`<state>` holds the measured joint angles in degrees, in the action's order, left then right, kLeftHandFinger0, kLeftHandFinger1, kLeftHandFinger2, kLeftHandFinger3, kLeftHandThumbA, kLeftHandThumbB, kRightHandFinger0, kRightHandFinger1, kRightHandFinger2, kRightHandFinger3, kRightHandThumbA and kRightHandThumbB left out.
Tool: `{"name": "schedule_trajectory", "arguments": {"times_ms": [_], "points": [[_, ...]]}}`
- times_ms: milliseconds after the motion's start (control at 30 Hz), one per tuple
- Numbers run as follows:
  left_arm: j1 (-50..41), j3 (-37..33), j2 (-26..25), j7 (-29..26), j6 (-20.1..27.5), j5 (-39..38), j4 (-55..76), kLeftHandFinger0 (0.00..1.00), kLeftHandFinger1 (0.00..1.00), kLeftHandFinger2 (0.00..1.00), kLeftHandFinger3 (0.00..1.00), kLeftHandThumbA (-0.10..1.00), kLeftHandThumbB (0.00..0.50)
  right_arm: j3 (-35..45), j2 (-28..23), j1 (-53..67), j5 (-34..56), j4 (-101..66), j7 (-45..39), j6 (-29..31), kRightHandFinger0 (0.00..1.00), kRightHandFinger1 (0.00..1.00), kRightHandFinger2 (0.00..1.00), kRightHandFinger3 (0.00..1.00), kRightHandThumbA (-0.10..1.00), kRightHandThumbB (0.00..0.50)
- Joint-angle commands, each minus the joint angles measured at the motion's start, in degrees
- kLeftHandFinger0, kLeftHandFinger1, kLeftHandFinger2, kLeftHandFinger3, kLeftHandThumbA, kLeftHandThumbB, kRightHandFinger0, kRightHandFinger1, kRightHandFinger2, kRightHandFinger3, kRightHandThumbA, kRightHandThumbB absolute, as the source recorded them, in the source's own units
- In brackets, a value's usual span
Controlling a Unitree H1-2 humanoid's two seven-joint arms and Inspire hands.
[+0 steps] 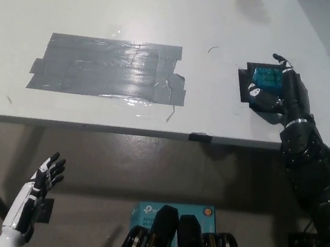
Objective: A rubick's cube is kept in the black marked spot on the table and the robot uses its right arm to pick it up and hands it to a person
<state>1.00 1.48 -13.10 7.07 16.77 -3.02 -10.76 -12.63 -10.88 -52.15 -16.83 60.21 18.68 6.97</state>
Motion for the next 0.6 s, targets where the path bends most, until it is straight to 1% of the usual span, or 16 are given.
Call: {"name": "schedule_trajectory", "arguments": {"times_ms": [0,133,233,333,400,500,567], "points": [[1.2,0.3,-1.1,0.8,-0.2,0.0,1.0,1.00,1.00,1.00,1.00,1.00,0.272,2.4,-1.7,-2.3,-0.3,-7.7,2.8,2.1,0.05,0.57,0.94,1.00,-0.10,0.166],[1.6,0.3,-1.2,1.1,-0.4,-0.3,0.9,1.00,1.00,1.00,1.00,1.00,0.267,4.7,-1.8,-1.7,-0.2,-17.4,2.4,0.9,0.06,0.56,0.93,1.00,-0.10,0.169],[1.8,0.3,-1.2,1.1,-0.3,-0.3,0.6,1.00,1.00,1.00,1.00,1.00,0.269,5.3,-1.9,-1.2,-1.6,-23.6,2.0,-1.2,0.10,0.59,0.95,1.00,-0.10,0.174],[2.0,0.4,-1.0,0.8,-0.2,-0.3,0.3,1.00,1.00,1.00,1.00,1.00,0.265,5.9,-1.7,-1.2,-2.4,-28.2,1.3,-3.4,0.11,0.59,0.95,0.98,-0.10,0.180],[2.0,0.3,-1.0,0.8,-0.5,-0.3,0.4,1.00,1.00,1.00,1.00,1.00,0.273,6.0,-1.5,-1.5,-2.8,-29.8,0.9,-4.2,0.08,0.57,0.94,0.98,-0.10,0.179],[1.9,0.3,-1.0,1.0,-0.2,-0.4,0.4,1.00,1.00,1.00,1.00,1.00,0.261,6.2,-1.3,-2.2,-3.1,-31.8,-0.2,-5.9,0.05,0.55,0.92,0.97,-0.10,0.175],[1.8,0.3,-1.0,0.8,-0.6,-0.2,0.7,1.00,1.00,1.00,1.00,1.00,0.268,6.0,-1.2,-2.9,-3.4,-31.9,-0.4,-6.0,0.04,0.53,0.90,0.98,-0.10,0.180]]}}
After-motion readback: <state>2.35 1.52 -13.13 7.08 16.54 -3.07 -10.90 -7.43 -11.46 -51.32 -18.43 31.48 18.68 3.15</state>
